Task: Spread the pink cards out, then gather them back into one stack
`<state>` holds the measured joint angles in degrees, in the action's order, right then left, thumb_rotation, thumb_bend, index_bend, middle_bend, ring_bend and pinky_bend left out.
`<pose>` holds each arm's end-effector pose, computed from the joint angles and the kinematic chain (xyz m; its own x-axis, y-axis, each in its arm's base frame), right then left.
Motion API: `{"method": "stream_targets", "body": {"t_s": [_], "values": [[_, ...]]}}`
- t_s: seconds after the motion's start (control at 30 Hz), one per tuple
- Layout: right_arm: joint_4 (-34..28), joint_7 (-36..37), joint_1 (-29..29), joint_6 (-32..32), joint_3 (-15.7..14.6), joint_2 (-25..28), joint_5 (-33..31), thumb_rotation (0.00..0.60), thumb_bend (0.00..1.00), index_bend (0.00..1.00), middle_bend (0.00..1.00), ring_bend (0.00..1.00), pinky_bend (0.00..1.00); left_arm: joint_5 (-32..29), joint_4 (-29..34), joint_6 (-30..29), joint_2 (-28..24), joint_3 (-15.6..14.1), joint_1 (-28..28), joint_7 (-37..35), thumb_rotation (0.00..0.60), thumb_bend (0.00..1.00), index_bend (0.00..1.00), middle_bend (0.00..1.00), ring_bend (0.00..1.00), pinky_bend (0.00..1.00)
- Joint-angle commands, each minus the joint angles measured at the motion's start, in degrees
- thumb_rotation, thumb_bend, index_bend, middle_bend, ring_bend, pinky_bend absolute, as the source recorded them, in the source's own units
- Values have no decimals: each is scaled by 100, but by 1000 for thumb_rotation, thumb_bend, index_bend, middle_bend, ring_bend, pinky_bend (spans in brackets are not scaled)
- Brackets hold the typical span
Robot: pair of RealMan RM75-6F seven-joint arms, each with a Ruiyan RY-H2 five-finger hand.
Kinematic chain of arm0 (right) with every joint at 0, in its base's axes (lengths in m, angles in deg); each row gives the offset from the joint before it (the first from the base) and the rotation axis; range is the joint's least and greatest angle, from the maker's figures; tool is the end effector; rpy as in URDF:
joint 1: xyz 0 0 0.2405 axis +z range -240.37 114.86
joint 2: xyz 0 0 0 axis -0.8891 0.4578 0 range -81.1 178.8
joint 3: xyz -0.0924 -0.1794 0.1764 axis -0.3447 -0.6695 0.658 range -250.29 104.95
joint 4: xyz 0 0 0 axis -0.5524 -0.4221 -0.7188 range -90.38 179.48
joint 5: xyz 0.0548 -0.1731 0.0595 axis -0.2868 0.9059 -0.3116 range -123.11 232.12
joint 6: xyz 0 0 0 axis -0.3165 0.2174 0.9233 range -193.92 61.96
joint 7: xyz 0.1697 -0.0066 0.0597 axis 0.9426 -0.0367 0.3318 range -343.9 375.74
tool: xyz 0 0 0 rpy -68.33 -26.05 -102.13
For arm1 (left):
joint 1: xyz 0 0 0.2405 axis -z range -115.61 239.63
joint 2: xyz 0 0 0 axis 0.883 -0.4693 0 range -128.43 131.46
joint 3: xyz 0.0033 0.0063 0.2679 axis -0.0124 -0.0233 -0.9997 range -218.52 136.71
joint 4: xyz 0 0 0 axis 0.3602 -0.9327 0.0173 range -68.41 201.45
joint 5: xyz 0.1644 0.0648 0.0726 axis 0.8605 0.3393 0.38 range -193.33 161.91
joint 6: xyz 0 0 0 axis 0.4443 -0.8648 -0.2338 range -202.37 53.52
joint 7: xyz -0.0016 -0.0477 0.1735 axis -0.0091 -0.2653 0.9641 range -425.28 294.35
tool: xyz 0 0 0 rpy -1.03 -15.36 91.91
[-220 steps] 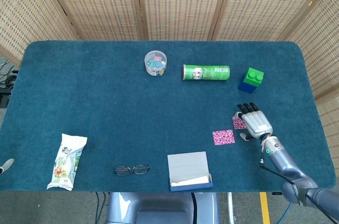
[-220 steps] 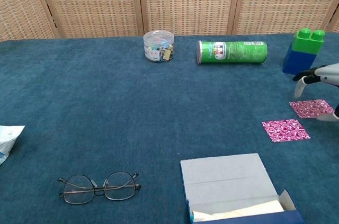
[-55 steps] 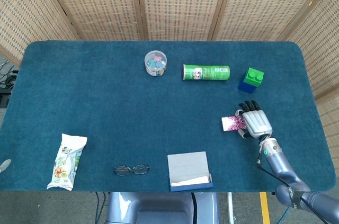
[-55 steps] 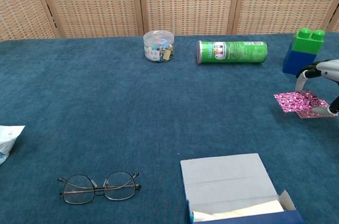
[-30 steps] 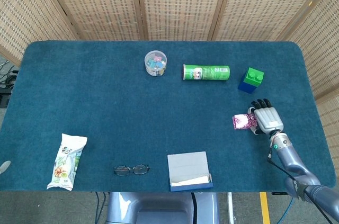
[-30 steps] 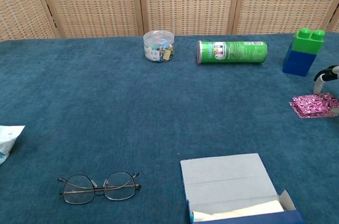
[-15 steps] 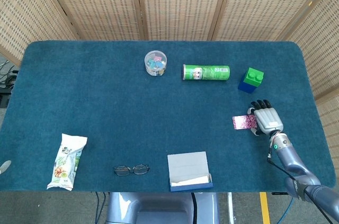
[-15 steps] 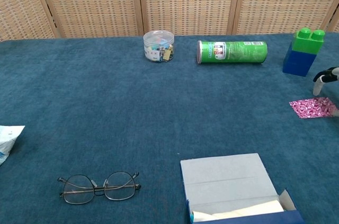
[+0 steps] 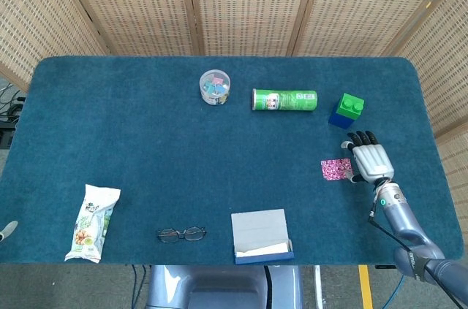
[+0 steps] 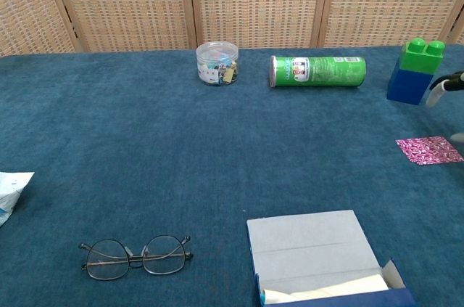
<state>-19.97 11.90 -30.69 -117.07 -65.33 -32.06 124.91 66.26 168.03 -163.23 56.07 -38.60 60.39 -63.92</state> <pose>-0.3141 -0.3895 0.0778 0.5538 -0.2565 0.7922 -0.8309 -0.1082 0.5458 -0.3211 0.1769 0.2341 0.4274 -0.0031 0.9040 0.8930 0.1573 -0.4217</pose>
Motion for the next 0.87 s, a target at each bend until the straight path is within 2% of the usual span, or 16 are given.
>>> {"method": "stream_targets", "body": {"t_s": [0.03, 0.2, 0.43, 0.87], "values": [[-517, -137, -241, -558, 196, 217, -137, 600, 345, 250, 115, 0, 0, -3, -23, -2, 24, -7, -7, -7, 600, 56, 0, 0, 0, 0], [-1314, -423, -639, -1395, 281, 543, -183, 600, 363, 287, 136, 0, 0, -23, -124, 0, 117, -35, -38, -53, 600, 57, 0, 0, 0, 0], [-2291, -685, -1483, -2652, 30, 1031, 65, 600, 363, 304, 149, 0, 0, 152, -323, 10, 361, -107, -28, -110, 600, 57, 0, 0, 0, 0], [-2705, -696, -2167, -3497, -268, 1239, 553, 600, 337, 304, 149, 0, 0, 453, -412, 27, 515, -185, 38, -153, 600, 58, 0, 0, 0, 0]]}}
